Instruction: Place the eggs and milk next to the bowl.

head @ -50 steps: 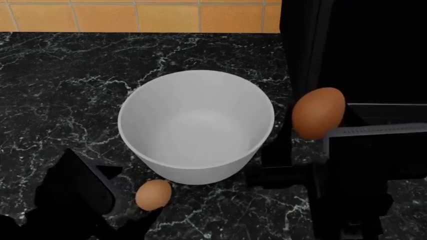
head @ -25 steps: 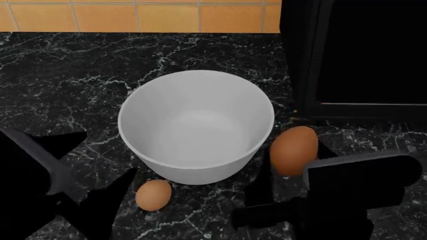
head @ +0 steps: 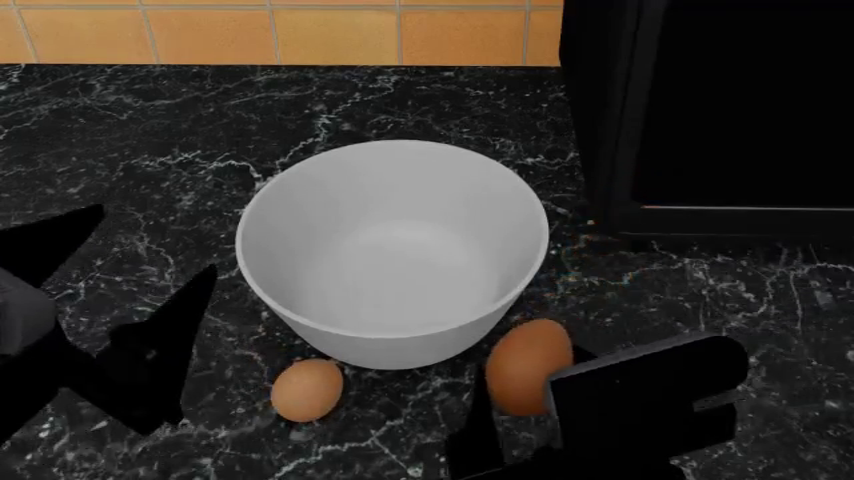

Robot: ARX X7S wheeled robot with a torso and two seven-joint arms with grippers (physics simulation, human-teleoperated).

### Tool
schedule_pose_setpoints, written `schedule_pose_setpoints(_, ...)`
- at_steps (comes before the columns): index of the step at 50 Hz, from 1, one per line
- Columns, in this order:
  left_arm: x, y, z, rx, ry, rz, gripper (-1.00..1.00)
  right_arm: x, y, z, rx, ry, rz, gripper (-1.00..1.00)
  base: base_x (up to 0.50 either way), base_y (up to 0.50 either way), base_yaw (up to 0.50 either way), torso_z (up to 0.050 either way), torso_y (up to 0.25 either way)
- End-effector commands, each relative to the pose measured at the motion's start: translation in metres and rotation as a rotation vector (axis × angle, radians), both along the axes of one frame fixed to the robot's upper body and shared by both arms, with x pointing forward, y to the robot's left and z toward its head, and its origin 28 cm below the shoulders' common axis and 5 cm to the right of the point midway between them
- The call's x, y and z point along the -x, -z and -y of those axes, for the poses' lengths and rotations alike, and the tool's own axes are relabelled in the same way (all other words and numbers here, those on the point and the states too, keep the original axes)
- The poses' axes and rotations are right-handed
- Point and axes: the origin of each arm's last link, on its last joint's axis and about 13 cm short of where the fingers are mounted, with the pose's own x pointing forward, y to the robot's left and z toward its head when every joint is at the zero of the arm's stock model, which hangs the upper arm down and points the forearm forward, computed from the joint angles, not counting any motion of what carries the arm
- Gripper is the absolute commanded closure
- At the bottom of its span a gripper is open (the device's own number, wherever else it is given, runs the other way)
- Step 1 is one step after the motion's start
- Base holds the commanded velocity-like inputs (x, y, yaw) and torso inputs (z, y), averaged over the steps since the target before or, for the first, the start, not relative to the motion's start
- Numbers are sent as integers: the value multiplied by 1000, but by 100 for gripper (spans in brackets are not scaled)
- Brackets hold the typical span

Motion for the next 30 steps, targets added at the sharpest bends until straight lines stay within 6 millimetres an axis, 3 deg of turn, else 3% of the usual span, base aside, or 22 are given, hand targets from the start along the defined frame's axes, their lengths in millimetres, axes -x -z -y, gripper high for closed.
schedule_pose_setpoints(1,-1,1,-2,12,-22,20,-100,-3,8,-2,36,-55,-59,100,0,0,0,0,0)
schedule_pose_setpoints(30,0,5,-5,3,-39,18,-100,-16,20,-9,40,-94,-116,100,0,0,0,0,0)
